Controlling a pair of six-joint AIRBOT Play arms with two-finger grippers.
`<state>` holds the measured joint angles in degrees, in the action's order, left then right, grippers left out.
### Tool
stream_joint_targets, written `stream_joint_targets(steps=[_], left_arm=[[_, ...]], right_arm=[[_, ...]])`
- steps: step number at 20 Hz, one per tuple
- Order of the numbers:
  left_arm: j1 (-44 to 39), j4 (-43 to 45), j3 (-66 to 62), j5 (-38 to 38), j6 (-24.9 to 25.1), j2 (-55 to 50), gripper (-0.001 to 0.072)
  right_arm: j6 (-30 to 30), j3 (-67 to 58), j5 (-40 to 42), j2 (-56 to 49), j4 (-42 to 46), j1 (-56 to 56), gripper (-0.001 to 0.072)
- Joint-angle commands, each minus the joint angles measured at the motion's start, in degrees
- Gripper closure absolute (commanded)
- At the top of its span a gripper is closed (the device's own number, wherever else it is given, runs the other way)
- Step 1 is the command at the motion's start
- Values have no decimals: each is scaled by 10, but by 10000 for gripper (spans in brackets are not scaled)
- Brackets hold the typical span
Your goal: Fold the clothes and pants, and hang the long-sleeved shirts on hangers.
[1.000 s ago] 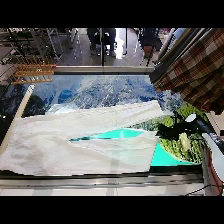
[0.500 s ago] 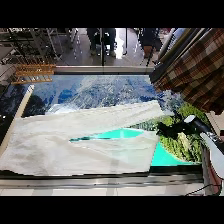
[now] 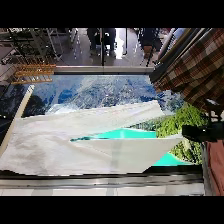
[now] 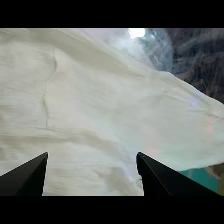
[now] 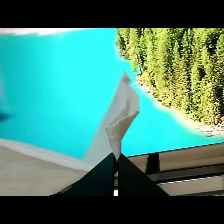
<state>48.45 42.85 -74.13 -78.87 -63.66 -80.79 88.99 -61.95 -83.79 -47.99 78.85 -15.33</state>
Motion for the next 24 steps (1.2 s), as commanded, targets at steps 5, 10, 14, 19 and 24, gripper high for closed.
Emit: stream_joint_targets(steps=[5, 10, 14, 19, 24], left_arm=[[-64, 8, 7, 0, 0, -12, 106], [-94, 95, 10, -4, -32, -19, 125], [-70, 309, 14, 3, -123, -16, 128], [-25, 315, 67, 14, -123, -16, 128], [-24, 202, 91, 15, -90, -15, 128]], right_arm=[[52, -3, 298, -165, 32, 144, 693], [29, -82, 311, -437, 30, 75, 180], [-66, -35, 218, -403, -37, -42, 206], [-266, 77, 74, -345, -144, -169, 217], [-287, 101, 121, -353, -141, -175, 290]])
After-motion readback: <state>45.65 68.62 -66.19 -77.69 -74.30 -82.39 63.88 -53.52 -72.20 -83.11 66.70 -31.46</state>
